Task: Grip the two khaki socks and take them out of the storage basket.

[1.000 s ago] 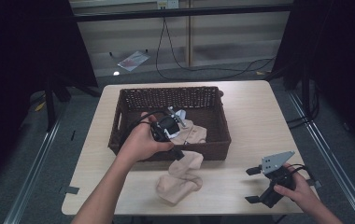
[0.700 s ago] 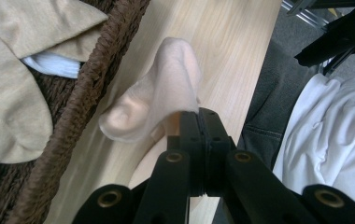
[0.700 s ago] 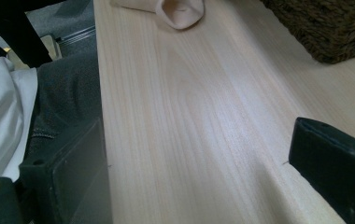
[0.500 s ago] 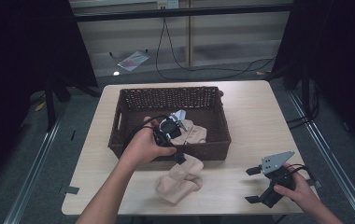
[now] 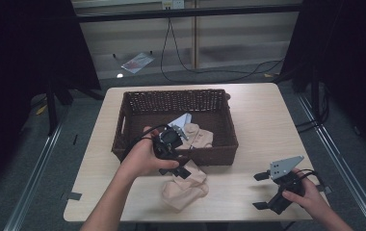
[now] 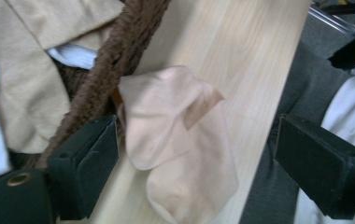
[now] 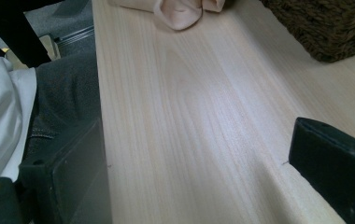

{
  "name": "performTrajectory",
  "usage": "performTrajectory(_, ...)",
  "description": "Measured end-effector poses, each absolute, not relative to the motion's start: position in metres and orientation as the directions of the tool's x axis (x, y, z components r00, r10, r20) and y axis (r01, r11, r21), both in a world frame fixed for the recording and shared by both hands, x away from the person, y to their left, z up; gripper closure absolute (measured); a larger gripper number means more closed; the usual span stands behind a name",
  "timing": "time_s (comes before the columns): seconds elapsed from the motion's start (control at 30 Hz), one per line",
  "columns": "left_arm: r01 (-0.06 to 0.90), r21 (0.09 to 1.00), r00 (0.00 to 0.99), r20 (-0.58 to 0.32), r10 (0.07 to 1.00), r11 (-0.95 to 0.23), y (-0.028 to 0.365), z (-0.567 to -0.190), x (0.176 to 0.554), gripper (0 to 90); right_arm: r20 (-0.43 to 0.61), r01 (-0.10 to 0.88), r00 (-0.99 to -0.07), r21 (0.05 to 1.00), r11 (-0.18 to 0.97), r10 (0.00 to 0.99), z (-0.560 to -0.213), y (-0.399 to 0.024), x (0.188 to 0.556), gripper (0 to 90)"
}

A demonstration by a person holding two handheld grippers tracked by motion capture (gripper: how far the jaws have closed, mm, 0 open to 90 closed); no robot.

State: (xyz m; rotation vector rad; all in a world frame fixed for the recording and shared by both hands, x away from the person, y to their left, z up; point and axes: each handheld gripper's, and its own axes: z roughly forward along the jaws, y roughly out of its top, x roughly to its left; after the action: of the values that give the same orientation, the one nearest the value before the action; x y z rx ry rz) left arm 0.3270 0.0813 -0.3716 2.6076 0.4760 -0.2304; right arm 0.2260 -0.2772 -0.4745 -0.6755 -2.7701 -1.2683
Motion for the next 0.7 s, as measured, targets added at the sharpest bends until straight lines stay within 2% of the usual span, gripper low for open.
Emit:
performTrajectory(0.27, 0.35, 0.46, 0.936, -0.203, 0.287, -0.816, 0.093, -0.378, 0.322, 9.0, 0.196, 0.393, -0.906, 0.714, 0.579, 0.374, -0.475, -0.276, 0.226, 3.1)
performTrajectory(0.7, 0.361, 0.508, 0.933, -0.207, 0.296, -0.782, 0.109, -0.393, 0.313, 7.9, 0.197, 0.394, -0.906, 0.715, 0.578, 0.375, -0.475, -0.277, 0.226, 3.1)
